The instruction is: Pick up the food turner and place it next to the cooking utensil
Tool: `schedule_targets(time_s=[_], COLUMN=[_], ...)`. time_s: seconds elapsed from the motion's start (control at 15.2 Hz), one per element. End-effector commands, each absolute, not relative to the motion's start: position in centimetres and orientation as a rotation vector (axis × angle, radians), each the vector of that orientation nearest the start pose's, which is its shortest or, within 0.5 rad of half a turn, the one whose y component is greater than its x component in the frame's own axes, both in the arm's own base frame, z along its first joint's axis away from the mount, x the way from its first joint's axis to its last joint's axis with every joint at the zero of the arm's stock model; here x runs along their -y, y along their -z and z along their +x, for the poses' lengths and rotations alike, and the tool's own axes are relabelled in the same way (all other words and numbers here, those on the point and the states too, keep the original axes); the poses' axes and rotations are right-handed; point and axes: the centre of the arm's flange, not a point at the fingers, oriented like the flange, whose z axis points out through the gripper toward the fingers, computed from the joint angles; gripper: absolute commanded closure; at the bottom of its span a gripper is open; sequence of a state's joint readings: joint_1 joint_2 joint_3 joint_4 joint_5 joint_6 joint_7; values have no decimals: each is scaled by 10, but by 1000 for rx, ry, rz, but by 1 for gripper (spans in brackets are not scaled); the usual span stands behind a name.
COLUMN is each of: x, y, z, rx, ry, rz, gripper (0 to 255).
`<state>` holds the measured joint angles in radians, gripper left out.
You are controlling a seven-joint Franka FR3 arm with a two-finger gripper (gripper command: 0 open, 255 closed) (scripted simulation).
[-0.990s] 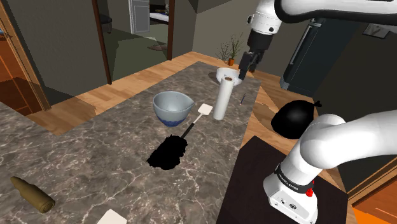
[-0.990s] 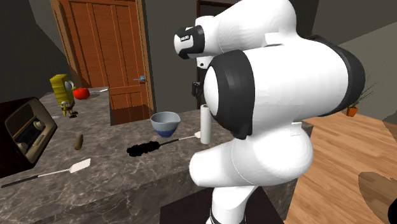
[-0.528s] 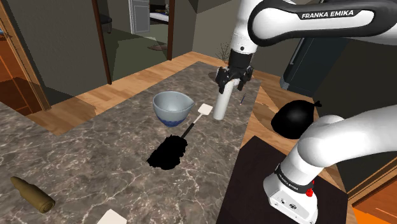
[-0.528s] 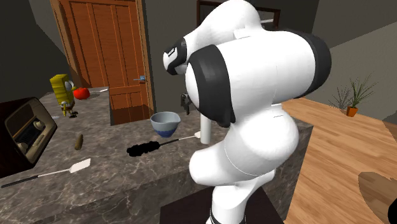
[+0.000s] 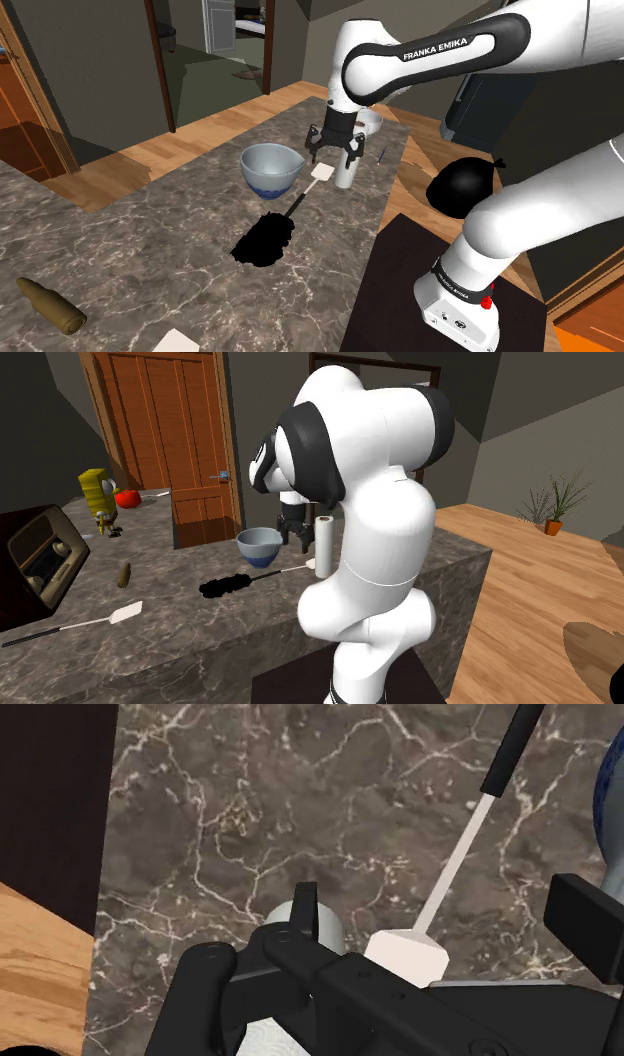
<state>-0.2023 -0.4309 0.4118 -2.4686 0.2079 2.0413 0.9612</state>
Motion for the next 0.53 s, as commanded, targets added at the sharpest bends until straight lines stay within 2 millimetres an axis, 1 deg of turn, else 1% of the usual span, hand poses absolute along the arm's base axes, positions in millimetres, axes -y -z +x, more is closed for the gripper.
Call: schedule_targets(time_s=[0.0, 0.2, 0.26, 0.46], x=[-105, -109, -109, -110], y=[-412, -382, -378, -363], z=[420, 445, 448, 448], rx=[-1537, -1789, -1815, -1815], ry=[-57, -81, -84, -84], rz=[-2720, -2537, -2515, -2515], gripper=[0, 0, 0, 0])
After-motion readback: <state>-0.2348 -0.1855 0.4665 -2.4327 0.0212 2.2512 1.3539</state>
